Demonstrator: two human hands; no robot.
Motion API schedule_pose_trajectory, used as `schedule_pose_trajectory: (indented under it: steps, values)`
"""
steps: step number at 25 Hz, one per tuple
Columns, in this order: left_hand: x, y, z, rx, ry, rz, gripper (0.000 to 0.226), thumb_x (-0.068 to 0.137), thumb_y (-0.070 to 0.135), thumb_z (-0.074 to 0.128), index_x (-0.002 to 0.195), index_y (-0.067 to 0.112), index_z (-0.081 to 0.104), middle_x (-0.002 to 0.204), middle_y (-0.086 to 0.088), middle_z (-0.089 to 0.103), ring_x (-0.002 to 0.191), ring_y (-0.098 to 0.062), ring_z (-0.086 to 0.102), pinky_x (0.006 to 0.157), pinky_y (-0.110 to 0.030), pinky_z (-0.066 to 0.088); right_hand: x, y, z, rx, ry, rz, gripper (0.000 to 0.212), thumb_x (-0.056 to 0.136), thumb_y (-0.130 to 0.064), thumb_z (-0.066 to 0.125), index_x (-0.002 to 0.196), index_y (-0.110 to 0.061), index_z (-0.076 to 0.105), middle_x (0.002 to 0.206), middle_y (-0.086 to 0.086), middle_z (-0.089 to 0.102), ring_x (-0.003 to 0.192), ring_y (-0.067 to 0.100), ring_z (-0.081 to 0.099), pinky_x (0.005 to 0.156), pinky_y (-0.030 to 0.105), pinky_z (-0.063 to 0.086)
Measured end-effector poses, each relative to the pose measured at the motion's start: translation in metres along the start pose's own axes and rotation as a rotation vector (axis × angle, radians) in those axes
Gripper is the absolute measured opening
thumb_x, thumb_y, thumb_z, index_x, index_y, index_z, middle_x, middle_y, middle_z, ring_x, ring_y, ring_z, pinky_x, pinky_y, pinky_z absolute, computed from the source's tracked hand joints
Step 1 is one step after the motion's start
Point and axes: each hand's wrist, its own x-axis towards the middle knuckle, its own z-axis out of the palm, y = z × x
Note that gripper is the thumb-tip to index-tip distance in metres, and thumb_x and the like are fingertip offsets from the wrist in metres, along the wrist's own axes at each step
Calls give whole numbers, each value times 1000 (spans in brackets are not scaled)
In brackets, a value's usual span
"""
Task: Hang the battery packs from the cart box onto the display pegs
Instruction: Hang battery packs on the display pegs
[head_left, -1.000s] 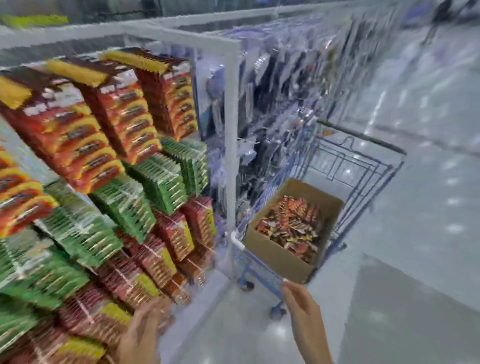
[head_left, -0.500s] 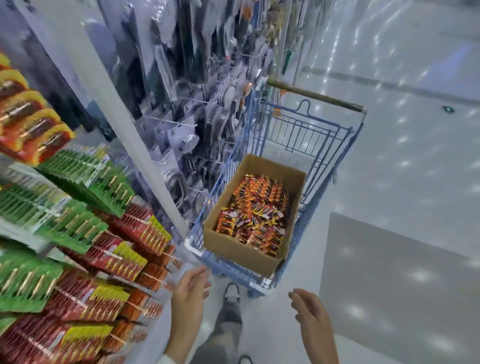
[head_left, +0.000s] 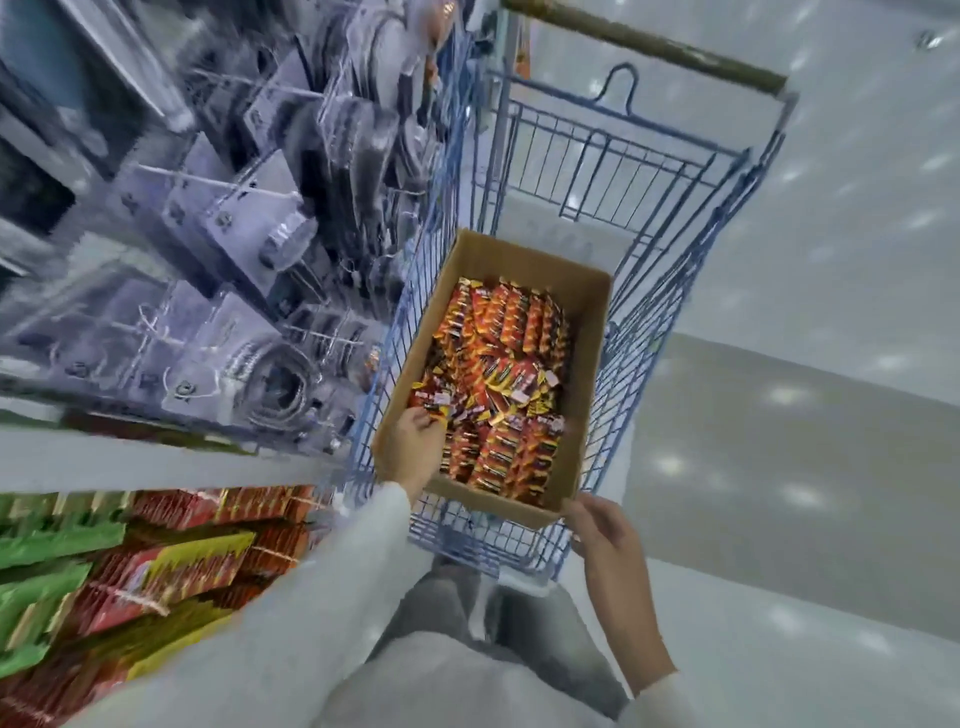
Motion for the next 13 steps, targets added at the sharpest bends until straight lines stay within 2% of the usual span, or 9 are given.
schedule_pose_trajectory:
  steps: [2, 3, 4, 5, 7, 8, 13]
  values:
    - [48, -7, 14, 120, -57, -132, 26, 87, 39, 71, 102, 18, 68, 104, 6, 72, 97, -22, 70, 98, -42, 56, 19, -9, 6, 16, -5, 26, 13, 100, -31, 63, 110, -25, 69, 103, -16, 73, 100, 0, 67, 92, 32, 54]
    - [64, -11, 19, 192, -87, -192, 28, 86, 41, 73, 98, 17, 66, 98, 2, 73, 91, -24, 71, 94, -40, 57, 29, -12, 9, 25, -5, 49, 12, 100, -29, 64, 109, -24, 70, 101, -16, 73, 97, -2, 67, 91, 30, 54]
    - [73, -12, 25, 237, -105, -228, 28, 89, 39, 75, 102, 15, 66, 100, -4, 73, 91, -26, 71, 91, -37, 55, 38, -15, 11, 28, -10, 64, 12, 100, -27, 64, 109, -23, 70, 102, -15, 73, 97, -2, 67, 90, 27, 55]
    - [86, -17, 33, 279, -110, -258, 35, 93, 33, 75, 116, 9, 64, 110, -10, 72, 99, -30, 70, 91, -38, 54, 48, -15, 13, 27, -17, 77, 13, 100, -26, 65, 110, -22, 71, 103, -13, 73, 97, -2, 68, 89, 23, 55]
    - [106, -22, 42, 340, -87, -322, 56, 95, 26, 74, 139, 2, 49, 135, -18, 63, 123, -37, 62, 101, -42, 49, 66, -15, 15, 30, -23, 121, 13, 100, -26, 65, 110, -21, 72, 105, -10, 74, 101, 3, 69, 88, 21, 55]
    - [115, -25, 45, 368, -81, -345, 64, 94, 26, 75, 145, 1, 43, 143, -19, 58, 130, -39, 58, 107, -44, 47, 73, -15, 16, 30, -27, 135, 14, 100, -27, 64, 110, -22, 72, 105, -11, 74, 103, 5, 69, 89, 24, 56]
    - [131, -43, 63, 614, -36, -366, 81, 88, 35, 81, 149, 3, 38, 150, -22, 50, 136, -41, 51, 111, -50, 44, 104, -8, 18, -37, -69, 200, 13, 99, -32, 64, 109, -28, 72, 107, -12, 73, 106, 10, 69, 95, 32, 56]
